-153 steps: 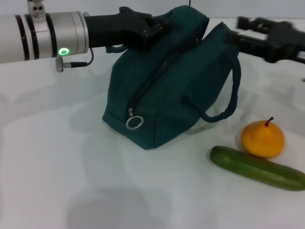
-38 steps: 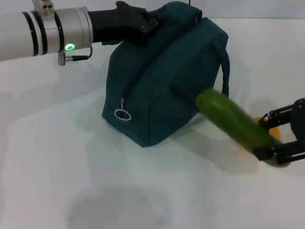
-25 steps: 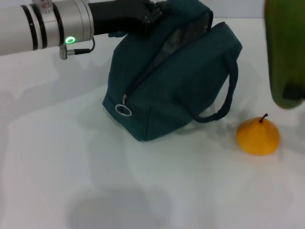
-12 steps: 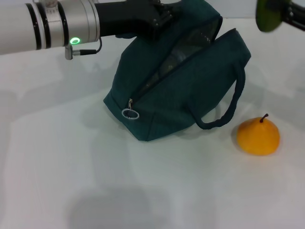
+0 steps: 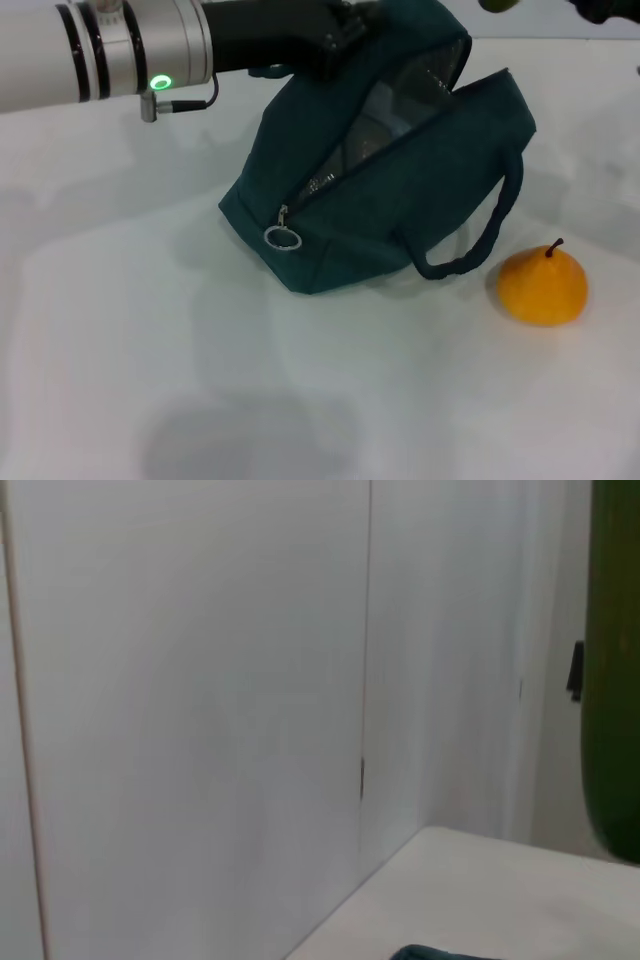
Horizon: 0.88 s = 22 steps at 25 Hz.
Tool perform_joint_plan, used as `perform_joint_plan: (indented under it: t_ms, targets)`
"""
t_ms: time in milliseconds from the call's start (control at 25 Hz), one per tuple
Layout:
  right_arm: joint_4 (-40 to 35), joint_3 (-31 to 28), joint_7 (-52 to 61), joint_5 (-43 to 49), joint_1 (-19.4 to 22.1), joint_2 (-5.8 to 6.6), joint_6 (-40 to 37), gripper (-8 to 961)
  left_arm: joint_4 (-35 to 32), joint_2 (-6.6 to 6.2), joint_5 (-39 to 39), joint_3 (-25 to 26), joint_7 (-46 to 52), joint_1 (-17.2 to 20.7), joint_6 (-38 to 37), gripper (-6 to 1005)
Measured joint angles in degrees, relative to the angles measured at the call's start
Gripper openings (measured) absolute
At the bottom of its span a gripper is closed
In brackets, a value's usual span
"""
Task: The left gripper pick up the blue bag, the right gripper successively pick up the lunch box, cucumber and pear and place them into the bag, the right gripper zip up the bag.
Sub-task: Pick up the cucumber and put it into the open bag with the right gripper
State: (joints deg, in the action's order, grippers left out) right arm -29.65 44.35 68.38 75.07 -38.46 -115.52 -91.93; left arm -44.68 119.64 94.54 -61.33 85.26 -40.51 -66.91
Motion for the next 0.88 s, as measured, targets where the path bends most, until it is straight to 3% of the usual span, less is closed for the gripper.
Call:
perform_joint_plan:
  t_ms: [200,560,880]
  targets:
    - [6.48,0.88,-4.16,-0.98,-1.38,-0.31,0.50,692,-0.05,-0.06,-0.79,0.24,-0.03,-0.04,0.41,47]
    - [13.86,9.29,-12.08,-2.94,-4.69,-0.68,4.23,703,0.18,-0.02,-0.90,-0.30,-0.10,-0.12,0.47,48]
    - [22.40,10.29,-19.73,-4.58,-6.99,-0.67,3.54,713,0.36,0.06,-0.99,-0.82,0.06,-0.18,0.81,47]
